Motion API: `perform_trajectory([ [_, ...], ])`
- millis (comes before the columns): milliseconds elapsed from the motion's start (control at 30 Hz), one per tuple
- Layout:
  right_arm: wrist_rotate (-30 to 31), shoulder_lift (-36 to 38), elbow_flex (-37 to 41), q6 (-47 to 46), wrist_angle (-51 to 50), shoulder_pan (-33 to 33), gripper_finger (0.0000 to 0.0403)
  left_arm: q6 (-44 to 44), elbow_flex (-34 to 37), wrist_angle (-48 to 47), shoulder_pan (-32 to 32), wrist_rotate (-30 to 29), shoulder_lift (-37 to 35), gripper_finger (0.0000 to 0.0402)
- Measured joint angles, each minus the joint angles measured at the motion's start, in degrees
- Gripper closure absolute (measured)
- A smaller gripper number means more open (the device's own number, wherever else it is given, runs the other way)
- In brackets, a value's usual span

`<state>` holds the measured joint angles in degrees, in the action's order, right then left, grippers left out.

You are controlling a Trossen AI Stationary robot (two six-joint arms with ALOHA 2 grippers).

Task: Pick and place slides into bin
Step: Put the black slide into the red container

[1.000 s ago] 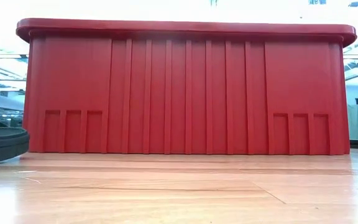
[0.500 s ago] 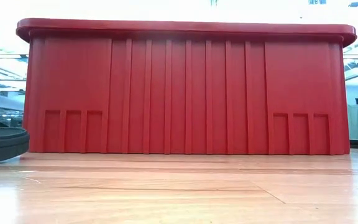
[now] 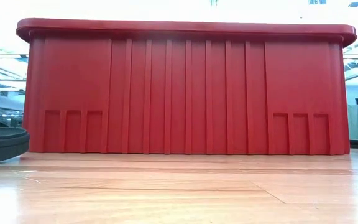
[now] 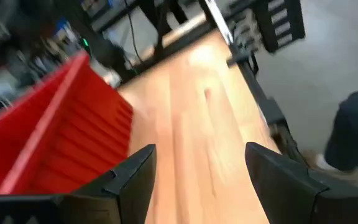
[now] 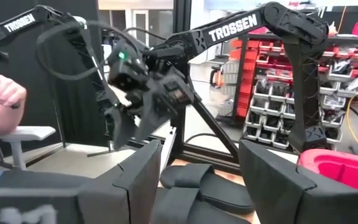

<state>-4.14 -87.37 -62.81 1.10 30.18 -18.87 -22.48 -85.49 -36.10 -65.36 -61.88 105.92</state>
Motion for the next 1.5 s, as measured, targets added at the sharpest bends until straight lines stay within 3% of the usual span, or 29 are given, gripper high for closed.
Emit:
perform_trajectory([
  [267, -0.07, 0.02, 0.0, -0.43, -0.08, 0.0, 0.0195, -14.39, -0.09, -7.16, 1.69, 11.42, 2.06, 0.0149],
  [900, -0.09, 0.02, -0.02, 0.83, -0.45, 0.0, 0.0195, -27.67, -0.07, -11.86, 3.8, 30.69, 9.7, 0.0149],
  [1133, -0.11, 0.02, -0.02, 0.55, -0.91, 0.0, 0.0195, -32.96, -0.02, -19.65, 4.5, 32.17, 10.31, 0.0149],
  [1500, -0.11, 0.02, -0.02, 0.03, -1.82, 0.02, 0.0195, -36.69, -0.02, -24.24, 4.7, 33.23, 10.41, 0.0149],
])
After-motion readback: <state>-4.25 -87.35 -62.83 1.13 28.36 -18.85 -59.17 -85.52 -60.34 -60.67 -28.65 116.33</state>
